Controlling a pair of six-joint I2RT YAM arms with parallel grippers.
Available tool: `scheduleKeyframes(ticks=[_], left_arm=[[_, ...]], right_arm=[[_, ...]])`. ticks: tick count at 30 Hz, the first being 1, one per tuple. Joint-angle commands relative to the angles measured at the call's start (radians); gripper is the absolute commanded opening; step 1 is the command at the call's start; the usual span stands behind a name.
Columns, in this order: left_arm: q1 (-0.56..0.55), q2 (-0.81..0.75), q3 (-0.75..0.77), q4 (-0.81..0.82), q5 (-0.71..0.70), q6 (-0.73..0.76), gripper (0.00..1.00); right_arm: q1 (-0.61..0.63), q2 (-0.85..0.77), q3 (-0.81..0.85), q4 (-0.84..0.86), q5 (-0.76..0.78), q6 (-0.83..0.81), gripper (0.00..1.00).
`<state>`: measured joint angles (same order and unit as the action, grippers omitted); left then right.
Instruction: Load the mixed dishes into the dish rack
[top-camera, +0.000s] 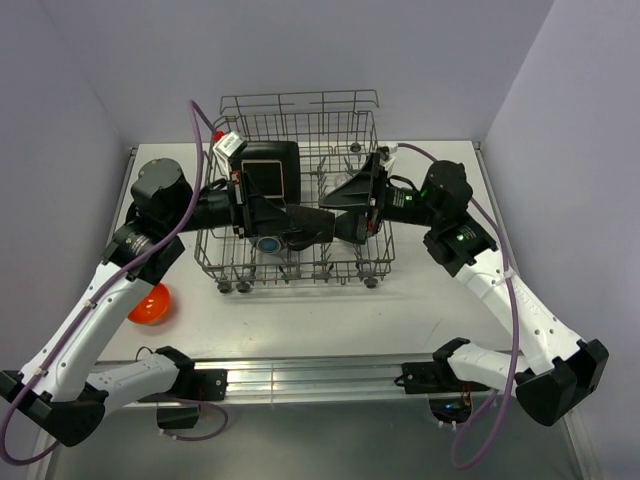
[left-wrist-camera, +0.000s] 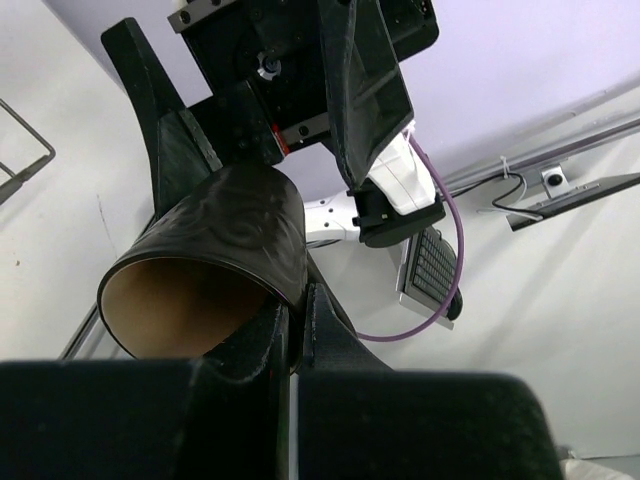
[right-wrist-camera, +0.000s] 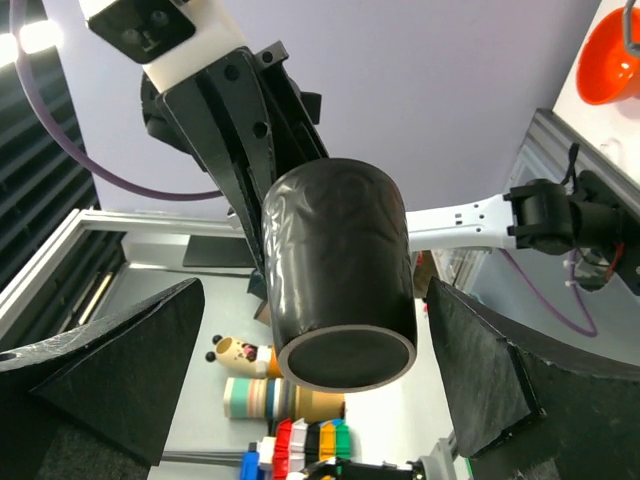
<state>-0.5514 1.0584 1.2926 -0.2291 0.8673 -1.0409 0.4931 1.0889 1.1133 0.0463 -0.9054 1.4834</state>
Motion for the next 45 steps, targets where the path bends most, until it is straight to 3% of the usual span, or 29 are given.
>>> scheduleKeyframes(ticks=[1, 13, 34, 45], left_arm=[[-0.002, -0.002, 0.057, 0.094, -0.027, -0.007, 0.0], [-0.001, 0.038, 0.112, 0.083, -0.037, -0.001, 0.0], [-0.002, -0.005, 0.016, 0.185, -0.042, -0.085, 0.0], [-0.002, -0.012, -0.006, 0.188, -0.036, -0.088, 0.0]], right_arm=[[0.007, -0.017, 0.052, -0.017, 0.017, -0.051, 1.0], [0.013, -0.064, -0.01, 0.01, 0.013, -0.02, 0.96], [0.013, -0.032, -0.043, 0.106, 0.017, 0.015, 0.89], [0.013, -0.012, -0.029, 0.118, 0.019, 0.02, 0.79]])
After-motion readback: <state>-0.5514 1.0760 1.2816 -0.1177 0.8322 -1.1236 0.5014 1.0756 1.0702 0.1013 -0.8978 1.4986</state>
